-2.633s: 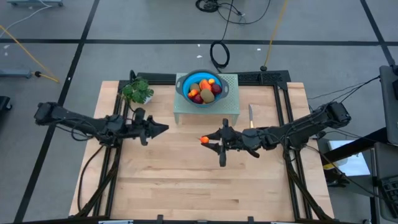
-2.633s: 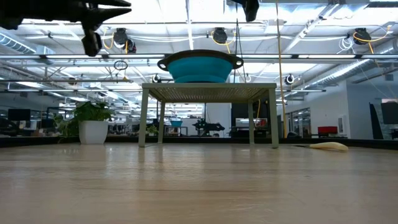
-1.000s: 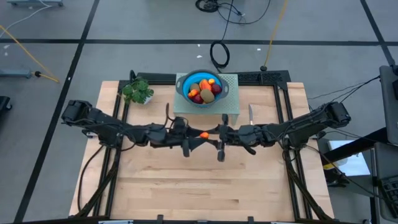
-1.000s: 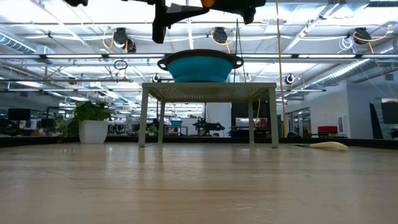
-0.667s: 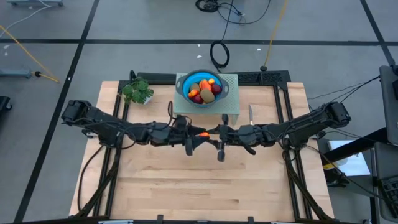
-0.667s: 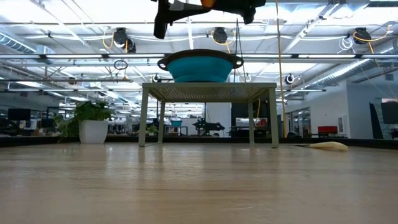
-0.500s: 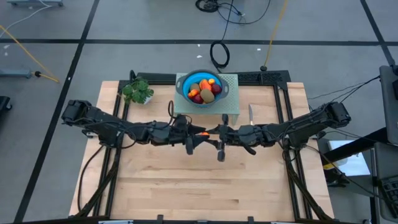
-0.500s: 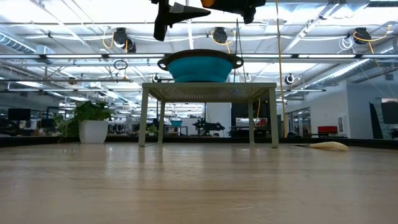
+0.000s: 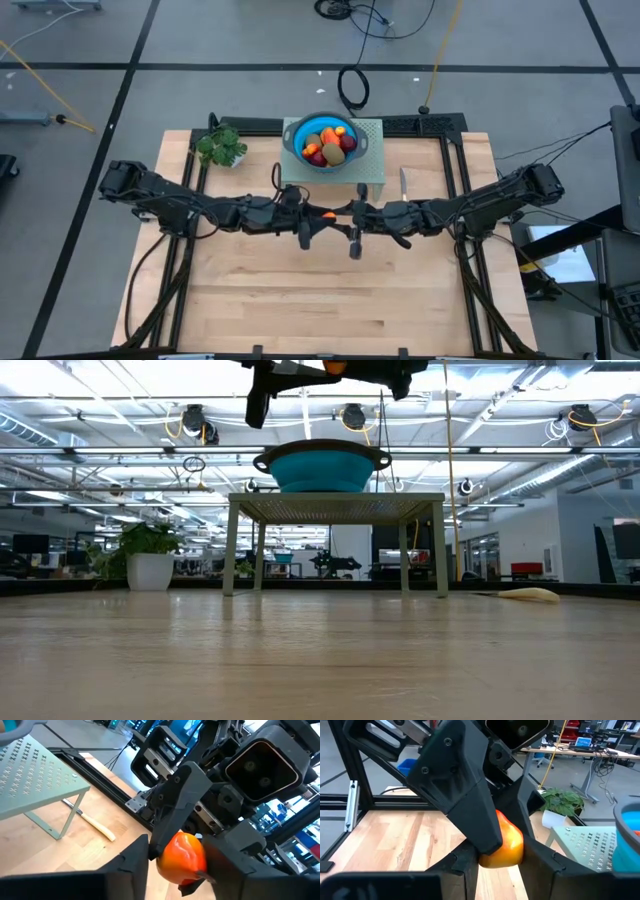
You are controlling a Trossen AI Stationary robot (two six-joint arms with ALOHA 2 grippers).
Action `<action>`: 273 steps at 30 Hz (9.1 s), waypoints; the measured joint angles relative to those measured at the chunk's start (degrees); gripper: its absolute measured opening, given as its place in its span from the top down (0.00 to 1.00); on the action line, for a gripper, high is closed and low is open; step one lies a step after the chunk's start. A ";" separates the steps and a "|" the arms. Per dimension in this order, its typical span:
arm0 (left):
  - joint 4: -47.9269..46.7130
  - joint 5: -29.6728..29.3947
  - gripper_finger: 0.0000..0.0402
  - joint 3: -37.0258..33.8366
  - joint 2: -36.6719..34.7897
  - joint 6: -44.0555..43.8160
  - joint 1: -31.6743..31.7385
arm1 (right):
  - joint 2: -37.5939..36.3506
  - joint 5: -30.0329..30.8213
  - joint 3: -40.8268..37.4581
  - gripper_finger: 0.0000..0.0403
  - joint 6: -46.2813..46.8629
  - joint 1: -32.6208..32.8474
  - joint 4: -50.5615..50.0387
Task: Pick & Place Fruit
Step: Put the peach into the colander on the shelf
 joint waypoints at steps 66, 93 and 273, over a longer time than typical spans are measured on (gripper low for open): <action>-5.80 6.66 0.68 0.02 -0.15 -1.06 -0.26 | 0.13 -3.08 -0.17 0.37 -4.58 1.20 -2.88; -11.49 13.83 0.68 0.09 -0.13 3.55 -0.39 | 0.11 -4.04 -0.15 0.37 -5.80 1.29 -4.86; -52.25 16.12 0.68 36.24 12.92 50.45 38.62 | -53.84 -7.93 -32.13 1.00 -1.47 -9.05 -22.31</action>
